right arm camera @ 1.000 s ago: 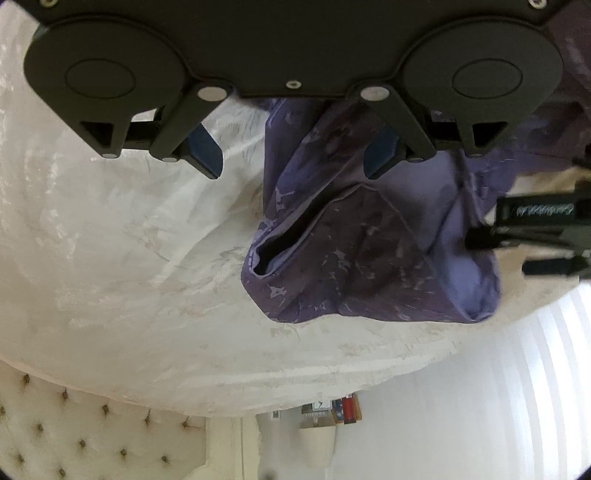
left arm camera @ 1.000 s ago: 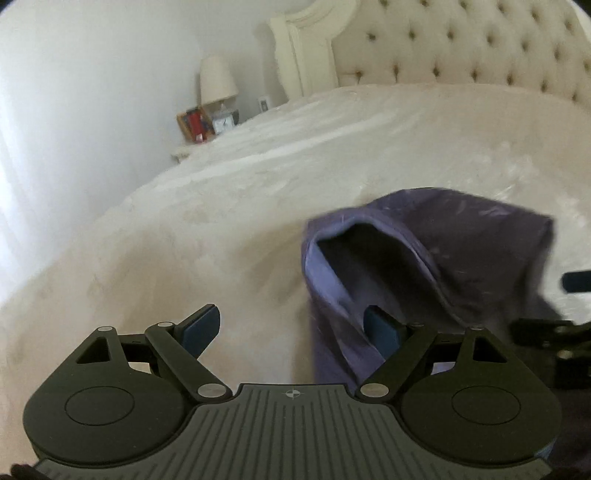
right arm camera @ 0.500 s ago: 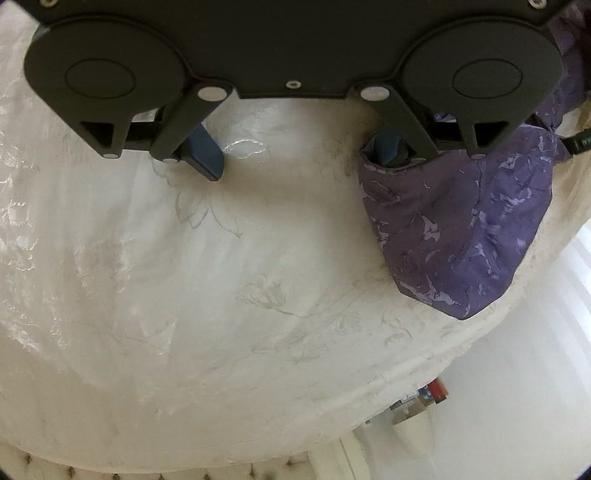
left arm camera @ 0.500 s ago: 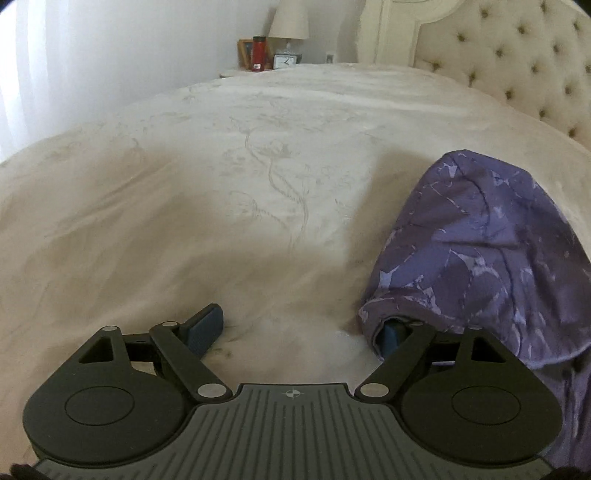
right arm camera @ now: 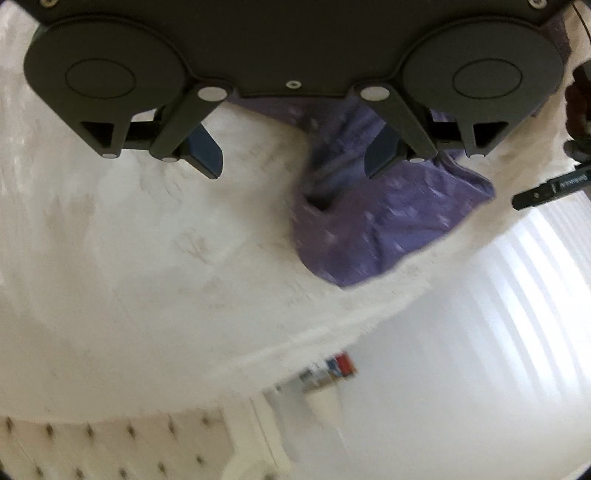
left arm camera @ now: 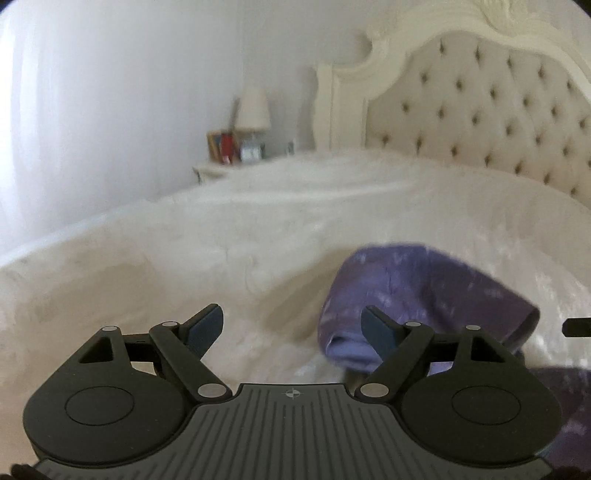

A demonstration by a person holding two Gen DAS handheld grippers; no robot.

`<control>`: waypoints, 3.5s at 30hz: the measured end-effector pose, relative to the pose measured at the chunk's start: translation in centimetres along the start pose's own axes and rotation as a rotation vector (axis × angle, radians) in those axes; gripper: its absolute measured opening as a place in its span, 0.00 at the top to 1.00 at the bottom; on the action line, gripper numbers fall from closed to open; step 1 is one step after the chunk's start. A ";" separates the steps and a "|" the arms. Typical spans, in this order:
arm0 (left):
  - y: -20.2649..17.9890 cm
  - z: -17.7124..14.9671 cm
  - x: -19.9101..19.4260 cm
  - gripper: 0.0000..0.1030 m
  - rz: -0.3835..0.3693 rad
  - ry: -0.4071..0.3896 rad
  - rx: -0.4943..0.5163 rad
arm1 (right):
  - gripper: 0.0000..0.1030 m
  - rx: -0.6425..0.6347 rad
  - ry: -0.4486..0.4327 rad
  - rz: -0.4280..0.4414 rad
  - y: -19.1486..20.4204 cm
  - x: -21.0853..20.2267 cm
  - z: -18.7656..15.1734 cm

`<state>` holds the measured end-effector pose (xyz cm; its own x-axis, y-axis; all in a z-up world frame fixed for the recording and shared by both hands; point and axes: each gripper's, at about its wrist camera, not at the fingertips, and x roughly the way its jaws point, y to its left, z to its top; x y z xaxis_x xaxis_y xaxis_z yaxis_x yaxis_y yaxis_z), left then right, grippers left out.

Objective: Fold large clothes

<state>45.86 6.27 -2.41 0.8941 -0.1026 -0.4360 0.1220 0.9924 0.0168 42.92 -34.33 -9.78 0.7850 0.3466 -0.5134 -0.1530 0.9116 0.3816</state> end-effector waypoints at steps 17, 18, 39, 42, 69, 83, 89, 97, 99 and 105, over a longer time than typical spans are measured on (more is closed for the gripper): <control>-1.4 -4.2 12.7 0.18 -0.008 0.332 -0.145 | 0.26 -0.021 0.047 -0.069 3.5 10.5 6.5; -1.5 -4.5 12.4 0.17 -0.004 0.322 -0.132 | 0.28 -0.017 0.061 -0.079 3.5 11.1 6.4; 0.1 -4.2 1.4 0.21 0.020 0.307 -0.049 | 0.91 -0.580 -0.194 0.122 11.7 -7.6 -3.7; 2.3 -4.9 -2.0 0.22 -0.066 0.297 -0.117 | 0.90 -0.631 -0.130 0.142 11.9 -9.9 -7.1; 4.5 -8.9 -2.1 0.79 -0.409 0.484 -0.654 | 0.19 0.348 0.153 0.306 3.7 -8.3 -12.5; 3.4 -6.2 -6.4 0.89 -0.627 0.346 -0.782 | 0.19 0.430 -0.104 0.302 2.0 -5.3 -6.0; 0.3 -10.8 -7.1 0.85 -0.460 0.453 -0.398 | 0.19 0.399 0.038 0.140 1.4 -5.0 -8.0; 1.6 -12.6 -8.8 0.65 -0.465 0.401 -0.334 | 0.19 0.353 0.028 0.109 1.7 -8.9 -12.3; 2.3 -11.9 -8.7 0.52 -0.442 0.365 -0.345 | 0.18 0.368 0.036 0.139 2.0 -9.4 -12.9; 3.0 -10.6 -5.4 0.49 -0.404 0.381 -0.468 | 0.18 0.393 0.086 0.204 3.8 -8.7 -14.4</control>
<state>36.79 10.52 -9.52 0.5953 -0.5210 -0.6116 0.1370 0.8159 -0.5617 26.83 -30.73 -14.94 0.7075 0.5425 -0.4529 -0.0468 0.6754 0.7360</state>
